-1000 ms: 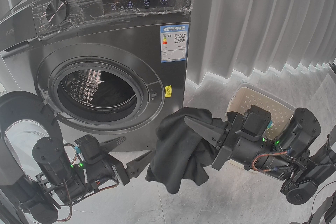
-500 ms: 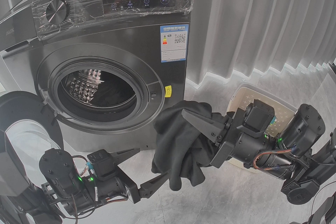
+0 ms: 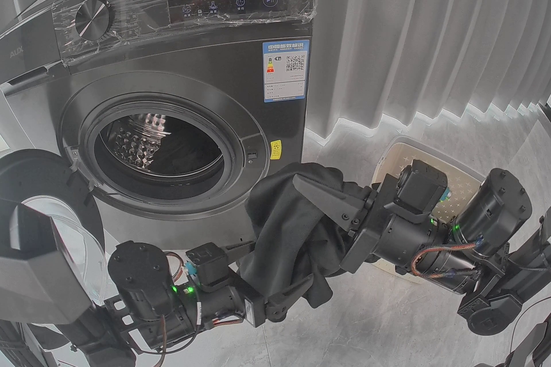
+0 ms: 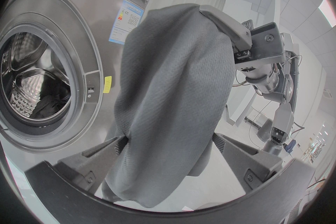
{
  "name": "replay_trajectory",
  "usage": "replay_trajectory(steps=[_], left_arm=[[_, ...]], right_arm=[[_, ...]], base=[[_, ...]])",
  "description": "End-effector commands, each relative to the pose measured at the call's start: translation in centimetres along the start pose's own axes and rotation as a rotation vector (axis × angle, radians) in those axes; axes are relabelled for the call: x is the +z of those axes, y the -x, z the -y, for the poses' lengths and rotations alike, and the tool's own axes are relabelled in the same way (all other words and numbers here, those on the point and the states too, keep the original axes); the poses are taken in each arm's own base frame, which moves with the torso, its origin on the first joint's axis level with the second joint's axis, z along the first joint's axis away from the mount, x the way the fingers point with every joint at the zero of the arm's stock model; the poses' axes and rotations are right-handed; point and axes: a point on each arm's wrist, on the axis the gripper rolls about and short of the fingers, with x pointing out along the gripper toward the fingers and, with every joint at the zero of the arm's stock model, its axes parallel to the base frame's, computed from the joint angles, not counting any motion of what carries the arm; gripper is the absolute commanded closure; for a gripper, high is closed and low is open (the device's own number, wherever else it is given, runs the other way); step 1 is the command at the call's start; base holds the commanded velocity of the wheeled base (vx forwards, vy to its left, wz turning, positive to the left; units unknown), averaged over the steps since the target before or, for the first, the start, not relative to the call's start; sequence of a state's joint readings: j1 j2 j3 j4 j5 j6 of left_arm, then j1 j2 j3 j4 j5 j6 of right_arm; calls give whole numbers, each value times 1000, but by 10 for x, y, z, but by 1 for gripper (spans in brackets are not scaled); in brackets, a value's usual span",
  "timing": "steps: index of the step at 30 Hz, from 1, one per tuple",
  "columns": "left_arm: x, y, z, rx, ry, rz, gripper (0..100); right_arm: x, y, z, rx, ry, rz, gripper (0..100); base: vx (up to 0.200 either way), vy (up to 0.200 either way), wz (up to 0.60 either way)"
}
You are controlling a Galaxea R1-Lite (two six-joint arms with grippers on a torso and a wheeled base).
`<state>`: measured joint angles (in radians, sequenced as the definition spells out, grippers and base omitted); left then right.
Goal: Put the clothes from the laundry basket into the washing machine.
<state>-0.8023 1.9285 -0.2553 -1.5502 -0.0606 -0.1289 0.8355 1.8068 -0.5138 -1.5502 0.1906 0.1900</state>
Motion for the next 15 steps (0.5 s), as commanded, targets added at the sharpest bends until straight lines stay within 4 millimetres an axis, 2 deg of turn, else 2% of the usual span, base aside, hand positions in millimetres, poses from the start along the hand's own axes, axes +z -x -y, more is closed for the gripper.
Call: replay_trajectory(steps=[1,9,15], left_arm=[[-6,-21,0,-16,1,-3,0],[-9,-37,5,-39,-3,10,0],[-1,-47,11,-59,-6,54,0]], right_arm=[[-3,-3,1,-3,-6,-5,100],[-2,-7,3,-39,-16,15,100],[-4,-11,4,-51,-33,16,100]], base=[[0,0,0],[0,0,0],[0,0,0]])
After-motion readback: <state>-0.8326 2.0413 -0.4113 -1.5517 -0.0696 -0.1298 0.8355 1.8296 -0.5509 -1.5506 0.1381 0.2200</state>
